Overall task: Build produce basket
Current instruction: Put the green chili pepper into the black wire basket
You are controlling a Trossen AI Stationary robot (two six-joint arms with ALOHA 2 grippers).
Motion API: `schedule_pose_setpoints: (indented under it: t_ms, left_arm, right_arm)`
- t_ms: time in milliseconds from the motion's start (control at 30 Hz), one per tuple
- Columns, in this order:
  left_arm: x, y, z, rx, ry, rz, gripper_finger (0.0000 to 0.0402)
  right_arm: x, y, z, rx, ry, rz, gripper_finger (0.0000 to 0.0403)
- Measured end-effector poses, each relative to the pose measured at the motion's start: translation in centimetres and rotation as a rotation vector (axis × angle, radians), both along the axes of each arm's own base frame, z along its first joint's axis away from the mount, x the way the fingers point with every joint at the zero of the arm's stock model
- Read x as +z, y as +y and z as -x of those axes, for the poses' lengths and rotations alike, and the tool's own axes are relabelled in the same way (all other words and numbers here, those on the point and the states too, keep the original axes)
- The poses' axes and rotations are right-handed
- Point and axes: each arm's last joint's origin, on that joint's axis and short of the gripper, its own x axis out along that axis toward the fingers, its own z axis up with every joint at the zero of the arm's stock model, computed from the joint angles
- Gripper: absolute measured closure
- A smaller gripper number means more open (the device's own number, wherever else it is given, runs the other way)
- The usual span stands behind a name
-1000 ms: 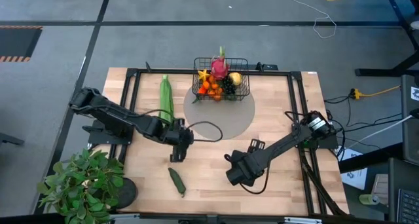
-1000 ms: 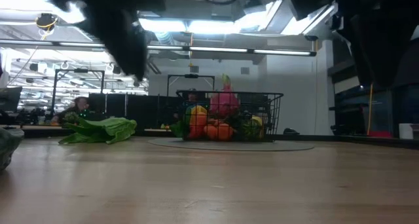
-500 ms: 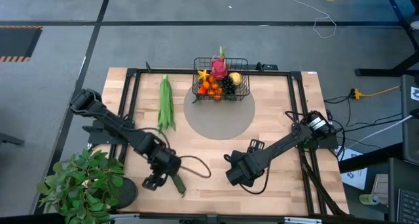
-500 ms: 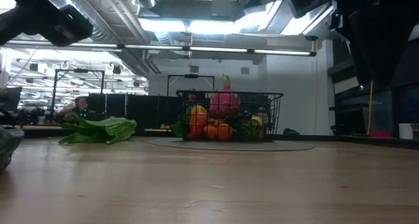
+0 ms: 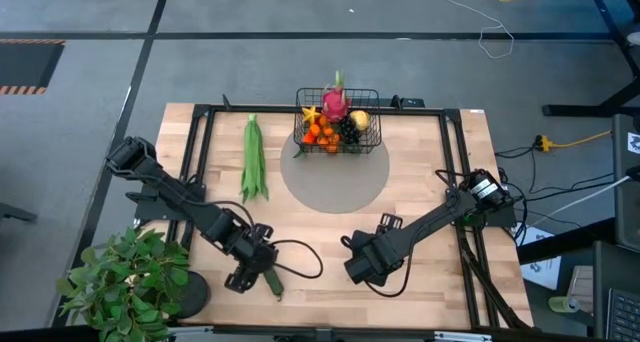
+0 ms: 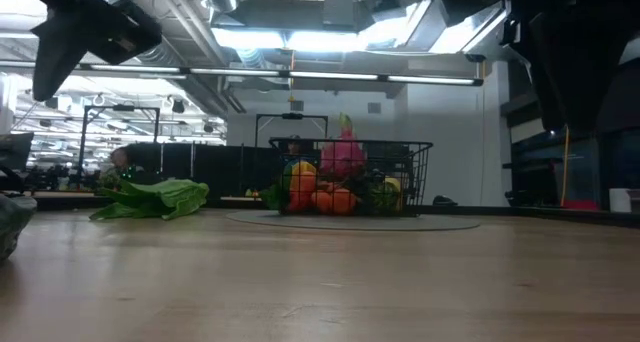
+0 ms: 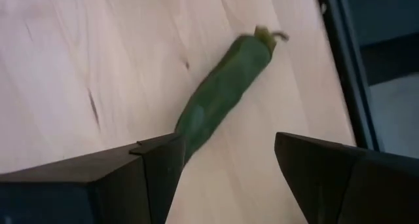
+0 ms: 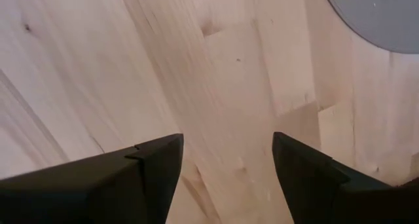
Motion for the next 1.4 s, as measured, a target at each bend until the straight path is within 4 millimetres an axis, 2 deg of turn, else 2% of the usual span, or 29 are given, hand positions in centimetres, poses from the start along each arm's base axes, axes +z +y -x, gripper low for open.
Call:
schedule_pose_setpoints:
  t_ms: [133, 233, 500, 867, 1167, 1300, 1400]
  left_arm:
    - [0.2, -0.1, -0.4, 0.029, -0.070, -0.019, 0.0176]
    - [-0.1, 0.0, -0.5, 0.034, -0.090, -0.099, 0.0176]
    - [-3.4, -1.3, -0.8, -0.193, -0.031, -0.249, 0.0176]
    - [-7.8, -2.5, -2.1, -0.235, 0.024, -0.304, 0.0176]
    - [-8.7, -2.1, -2.8, -0.209, 0.051, -0.294, 0.0177]
    - [-8.8, -2.0, -2.9, -0.166, 0.059, -0.282, 0.0198]
    - [-8.8, -1.9, -2.9, -0.151, 0.052, -0.296, 0.0235]
  right_arm:
    - [0.0, 0.0, 0.0, 0.000, -0.002, -0.002, 0.0179]
    - [0.0, 0.1, -0.1, 0.000, -0.010, -0.006, 0.0179]
    - [0.0, 0.1, -0.1, 0.001, -0.015, -0.009, 0.0179]
    - [0.0, 0.1, -0.2, 0.001, -0.022, -0.013, 0.0179]
    - [0.0, 0.1, -0.2, 0.001, -0.024, -0.014, 0.0179]
    - [0.0, 0.2, -0.3, 0.001, -0.031, -0.018, 0.0179]
    - [0.0, 0.2, -0.3, 0.001, -0.030, -0.018, 0.0179]
